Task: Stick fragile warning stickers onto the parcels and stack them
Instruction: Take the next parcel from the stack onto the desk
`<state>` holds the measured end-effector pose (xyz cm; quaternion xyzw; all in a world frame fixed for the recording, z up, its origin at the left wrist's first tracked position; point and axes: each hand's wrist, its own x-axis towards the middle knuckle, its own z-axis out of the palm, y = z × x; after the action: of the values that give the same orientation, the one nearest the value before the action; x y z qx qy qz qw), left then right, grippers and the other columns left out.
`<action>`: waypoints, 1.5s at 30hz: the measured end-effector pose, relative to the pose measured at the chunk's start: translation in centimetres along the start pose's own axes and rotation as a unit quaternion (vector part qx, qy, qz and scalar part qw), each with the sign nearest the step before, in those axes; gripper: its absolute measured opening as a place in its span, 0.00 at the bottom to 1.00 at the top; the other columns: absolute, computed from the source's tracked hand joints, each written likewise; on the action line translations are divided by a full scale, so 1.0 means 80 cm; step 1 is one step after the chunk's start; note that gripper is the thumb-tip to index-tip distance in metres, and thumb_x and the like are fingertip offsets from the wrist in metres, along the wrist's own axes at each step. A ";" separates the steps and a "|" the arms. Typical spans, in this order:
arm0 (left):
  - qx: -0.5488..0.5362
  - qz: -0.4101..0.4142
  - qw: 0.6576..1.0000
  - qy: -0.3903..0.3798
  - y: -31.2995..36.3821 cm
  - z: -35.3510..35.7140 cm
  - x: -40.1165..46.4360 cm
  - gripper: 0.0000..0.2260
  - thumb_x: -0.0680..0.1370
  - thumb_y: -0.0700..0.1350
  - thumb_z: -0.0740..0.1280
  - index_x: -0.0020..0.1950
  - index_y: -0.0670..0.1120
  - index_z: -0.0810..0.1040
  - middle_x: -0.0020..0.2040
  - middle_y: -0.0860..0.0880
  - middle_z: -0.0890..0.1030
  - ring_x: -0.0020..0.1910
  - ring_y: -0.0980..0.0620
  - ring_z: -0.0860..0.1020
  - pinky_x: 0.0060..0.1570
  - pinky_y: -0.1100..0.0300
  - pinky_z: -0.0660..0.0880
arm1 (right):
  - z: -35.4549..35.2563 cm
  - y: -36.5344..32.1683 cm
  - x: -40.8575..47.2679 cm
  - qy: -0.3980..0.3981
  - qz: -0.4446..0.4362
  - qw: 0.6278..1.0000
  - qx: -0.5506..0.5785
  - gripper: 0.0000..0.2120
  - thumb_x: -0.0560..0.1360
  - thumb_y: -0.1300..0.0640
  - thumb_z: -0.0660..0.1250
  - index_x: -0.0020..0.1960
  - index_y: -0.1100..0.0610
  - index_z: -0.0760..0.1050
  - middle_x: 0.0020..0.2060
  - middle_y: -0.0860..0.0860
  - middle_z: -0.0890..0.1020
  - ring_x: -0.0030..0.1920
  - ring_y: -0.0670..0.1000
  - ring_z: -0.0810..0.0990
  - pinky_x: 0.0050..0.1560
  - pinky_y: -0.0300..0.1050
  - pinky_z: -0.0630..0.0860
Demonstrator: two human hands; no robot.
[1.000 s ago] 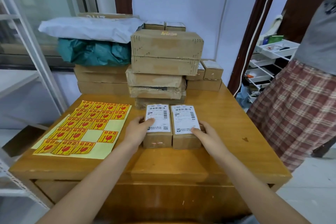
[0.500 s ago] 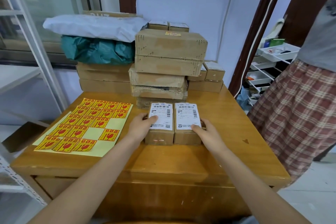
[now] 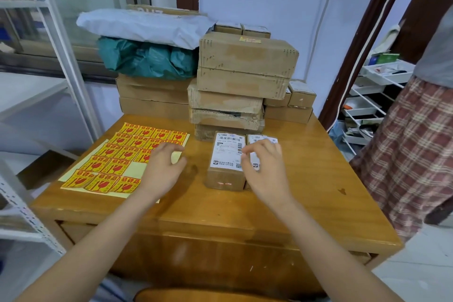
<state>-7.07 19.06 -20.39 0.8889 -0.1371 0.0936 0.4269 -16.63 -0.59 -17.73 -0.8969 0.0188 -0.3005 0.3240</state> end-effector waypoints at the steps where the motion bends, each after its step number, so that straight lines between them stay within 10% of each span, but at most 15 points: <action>1: 0.025 0.004 1.000 0.003 -0.008 -0.008 0.001 0.11 0.78 0.41 0.64 0.59 0.43 0.78 0.61 0.45 0.75 0.63 0.45 0.70 0.62 0.50 0.68 | 0.010 -0.015 -0.003 -0.024 -0.019 0.999 0.013 0.11 0.76 0.53 0.60 0.51 0.58 0.78 0.46 0.45 0.73 0.50 0.42 0.65 0.50 0.33 0.64; 11: 0.186 0.001 0.982 0.033 -0.085 -0.073 -0.030 0.11 0.78 0.40 0.64 0.59 0.42 0.78 0.58 0.43 0.77 0.61 0.43 0.71 0.58 0.46 0.70 | 0.121 -0.082 -0.030 -0.256 -0.083 0.963 0.007 0.18 0.79 0.56 0.59 0.67 0.60 0.69 0.62 0.53 0.71 0.66 0.52 0.67 0.64 0.48 0.68; 19: 0.132 0.032 0.985 0.105 -0.118 -0.087 -0.060 0.11 0.76 0.28 0.60 0.53 0.36 0.78 0.52 0.38 0.78 0.54 0.37 0.73 0.51 0.49 0.68 | 0.165 -0.069 0.005 -0.215 0.000 0.977 0.000 0.18 0.79 0.58 0.59 0.68 0.59 0.69 0.63 0.53 0.70 0.67 0.52 0.64 0.68 0.47 0.65; 27: 0.123 0.045 0.984 0.119 -0.120 -0.076 -0.074 0.08 0.78 0.36 0.61 0.54 0.36 0.77 0.52 0.42 0.76 0.52 0.45 0.74 0.47 0.56 0.67 | 0.196 -0.088 0.001 -0.322 -0.118 0.939 0.025 0.18 0.75 0.48 0.68 0.63 0.52 0.75 0.57 0.49 0.74 0.61 0.50 0.64 0.62 0.49 0.61; 45: 0.143 0.028 0.980 0.132 -0.123 -0.074 -0.071 0.10 0.78 0.32 0.59 0.56 0.35 0.76 0.54 0.40 0.76 0.50 0.41 0.77 0.41 0.54 0.71 | 0.209 -0.093 -0.005 -0.255 -0.158 0.954 0.009 0.08 0.81 0.57 0.56 0.51 0.61 0.70 0.49 0.54 0.74 0.46 0.53 0.72 0.40 0.48 0.68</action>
<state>-9.52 30.51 -25.58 0.9163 -0.0898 0.2409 0.3071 -8.91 14.90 -23.75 -0.9324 -0.2087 -0.1093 0.2742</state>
